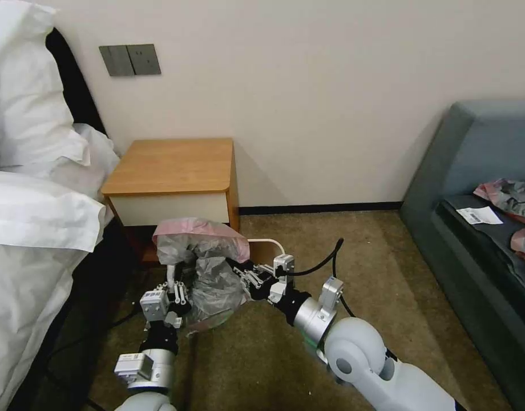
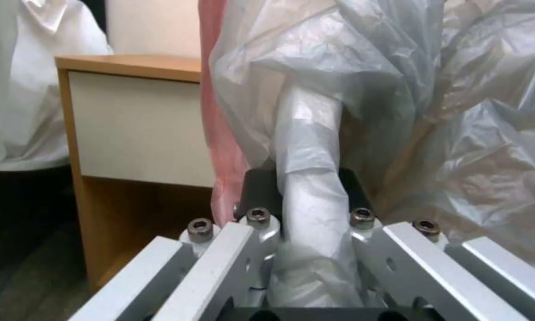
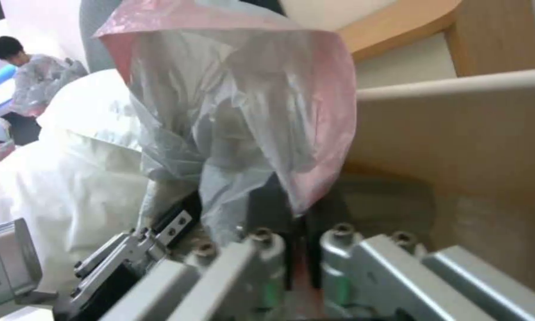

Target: Pick up the garbage bag from the table and place it over the trash can.

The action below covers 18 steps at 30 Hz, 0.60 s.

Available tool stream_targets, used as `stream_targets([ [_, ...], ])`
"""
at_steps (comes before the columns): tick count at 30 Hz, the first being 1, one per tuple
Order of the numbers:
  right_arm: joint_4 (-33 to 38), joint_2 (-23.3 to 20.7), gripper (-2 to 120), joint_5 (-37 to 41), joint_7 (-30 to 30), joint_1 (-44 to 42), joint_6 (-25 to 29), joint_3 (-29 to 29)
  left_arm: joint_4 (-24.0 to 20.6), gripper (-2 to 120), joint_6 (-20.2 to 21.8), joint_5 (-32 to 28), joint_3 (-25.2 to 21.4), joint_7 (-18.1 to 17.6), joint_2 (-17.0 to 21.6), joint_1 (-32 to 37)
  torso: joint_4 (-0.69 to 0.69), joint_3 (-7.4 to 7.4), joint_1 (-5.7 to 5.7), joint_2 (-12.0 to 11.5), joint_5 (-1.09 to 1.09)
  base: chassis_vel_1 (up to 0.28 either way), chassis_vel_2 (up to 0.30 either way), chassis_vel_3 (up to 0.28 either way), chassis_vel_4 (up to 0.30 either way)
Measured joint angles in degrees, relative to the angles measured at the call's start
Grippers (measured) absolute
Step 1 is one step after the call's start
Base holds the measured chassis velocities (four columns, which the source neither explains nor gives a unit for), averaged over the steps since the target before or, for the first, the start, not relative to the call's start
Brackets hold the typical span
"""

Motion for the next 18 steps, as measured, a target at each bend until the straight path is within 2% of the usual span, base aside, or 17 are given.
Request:
stream_targets([
  [1, 0.19, -0.06, 0, -0.15, 0.0, -0.06, 0.04, 0.0, 0.08, 8, 0.0, 0.09, 0.0, -0.01, 0.0, 0.06, 0.0, 0.0, 0.0, 0.0, 0.0, 0.0, 0.0, 0.0, 0.0],
  [18, 2.16, -1.82, 0, -1.16, -0.25, -0.6, 0.83, 2.42, 1.23, 8, -0.13, 1.32, -0.14, -0.11, -0.22, 0.5, 0.0, 0.0, 0.0, 0.0, 0.0, 0.0, 0.0, 0.0, 0.0],
])
